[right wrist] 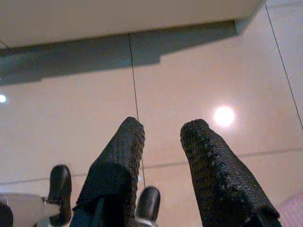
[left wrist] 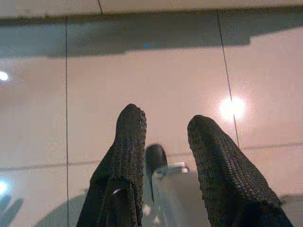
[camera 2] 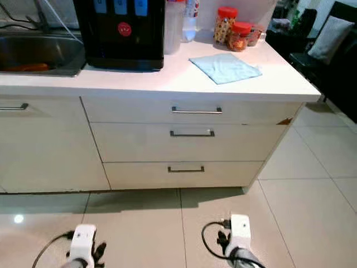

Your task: Kitchen organization

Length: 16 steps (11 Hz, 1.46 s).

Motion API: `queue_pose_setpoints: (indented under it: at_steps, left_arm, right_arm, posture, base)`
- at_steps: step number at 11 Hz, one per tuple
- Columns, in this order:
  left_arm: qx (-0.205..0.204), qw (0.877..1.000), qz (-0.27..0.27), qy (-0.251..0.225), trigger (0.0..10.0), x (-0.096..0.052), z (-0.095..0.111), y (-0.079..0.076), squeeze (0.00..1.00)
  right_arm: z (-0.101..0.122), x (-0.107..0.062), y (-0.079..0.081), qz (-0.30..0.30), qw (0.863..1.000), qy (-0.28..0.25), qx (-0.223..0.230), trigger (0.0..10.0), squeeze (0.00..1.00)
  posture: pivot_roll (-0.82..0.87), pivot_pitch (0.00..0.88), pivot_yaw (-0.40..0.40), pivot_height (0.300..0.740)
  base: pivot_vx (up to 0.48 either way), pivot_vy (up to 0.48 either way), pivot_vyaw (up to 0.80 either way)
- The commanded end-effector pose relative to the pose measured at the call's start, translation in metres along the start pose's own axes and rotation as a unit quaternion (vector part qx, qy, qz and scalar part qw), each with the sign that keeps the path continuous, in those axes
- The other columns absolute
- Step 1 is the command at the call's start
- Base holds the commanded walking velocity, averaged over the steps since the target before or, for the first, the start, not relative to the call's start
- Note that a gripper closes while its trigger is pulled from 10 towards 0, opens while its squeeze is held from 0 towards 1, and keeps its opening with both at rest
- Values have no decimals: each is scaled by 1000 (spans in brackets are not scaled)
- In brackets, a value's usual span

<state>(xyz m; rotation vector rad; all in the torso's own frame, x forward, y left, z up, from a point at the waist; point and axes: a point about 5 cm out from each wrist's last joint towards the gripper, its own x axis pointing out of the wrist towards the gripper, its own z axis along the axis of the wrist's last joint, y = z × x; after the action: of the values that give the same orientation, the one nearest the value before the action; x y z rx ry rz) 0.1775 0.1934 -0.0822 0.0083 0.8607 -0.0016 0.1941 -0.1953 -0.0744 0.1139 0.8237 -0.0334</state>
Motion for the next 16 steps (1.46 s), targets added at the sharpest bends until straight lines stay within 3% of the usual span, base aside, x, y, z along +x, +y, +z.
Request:
queue_pose_setpoints:
  at_steps: [1, 9, 16]
  left_arm:
    - [1, 1000, 4, 12, 10000, -1, -5, 1, 0]
    - [22, 999, 19, 26, 10000, -2, -9, 7, 0]
    - [13, 999, 24, 21, 10000, -2, -6, 9, 0]
  right_arm:
    - [-5, -2, -4, -8, 1000, 12, -1, 10000, 0]
    - [-27, -8, -10, -30, 998, 53, 23, 10000, 0]
    - [-36, -11, -9, -27, 997, 72, 29, 10000, 0]
  posture:
    - [172, 0, -52, 740]
    - [169, 5, -52, 740]
    - [167, 7, -54, 740]
  base:
    - [0, 0, 0]
    - [0, 0, 0]
    - [0, 0, 0]
